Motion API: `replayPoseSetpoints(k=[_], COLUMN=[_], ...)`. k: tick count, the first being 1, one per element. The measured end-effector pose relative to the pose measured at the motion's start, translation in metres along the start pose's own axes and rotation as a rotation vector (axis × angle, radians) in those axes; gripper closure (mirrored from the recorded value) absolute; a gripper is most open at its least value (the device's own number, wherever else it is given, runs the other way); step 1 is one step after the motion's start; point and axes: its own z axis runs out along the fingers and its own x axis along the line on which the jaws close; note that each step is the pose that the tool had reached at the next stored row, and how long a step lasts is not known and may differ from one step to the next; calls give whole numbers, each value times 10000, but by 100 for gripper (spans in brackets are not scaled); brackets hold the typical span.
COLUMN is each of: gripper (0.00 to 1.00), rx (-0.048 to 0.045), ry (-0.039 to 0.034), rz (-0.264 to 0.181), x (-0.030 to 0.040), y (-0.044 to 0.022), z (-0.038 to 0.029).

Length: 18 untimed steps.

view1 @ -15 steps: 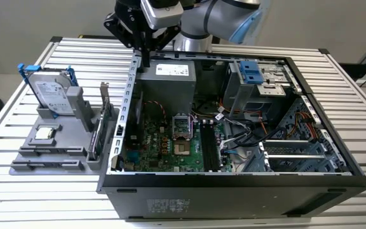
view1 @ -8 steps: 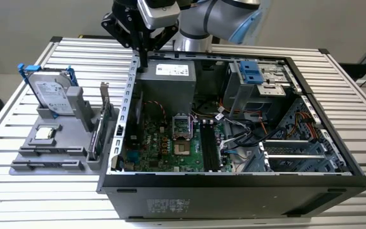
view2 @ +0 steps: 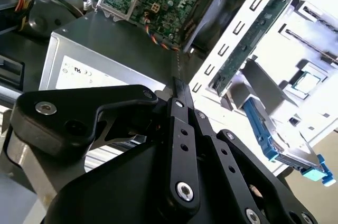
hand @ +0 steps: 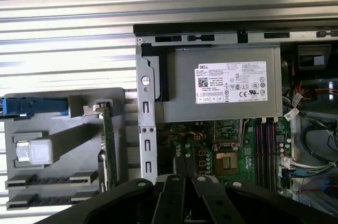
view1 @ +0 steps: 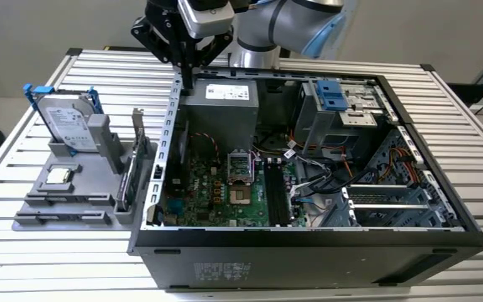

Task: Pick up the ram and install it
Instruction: 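Reach for the ram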

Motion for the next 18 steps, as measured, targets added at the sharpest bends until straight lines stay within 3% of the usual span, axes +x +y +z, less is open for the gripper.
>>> replayPoseSetpoints(k=[18], gripper=[100], rx=[0], ry=[0], rz=[-1], x=[151], y=[-11], z=[-3])
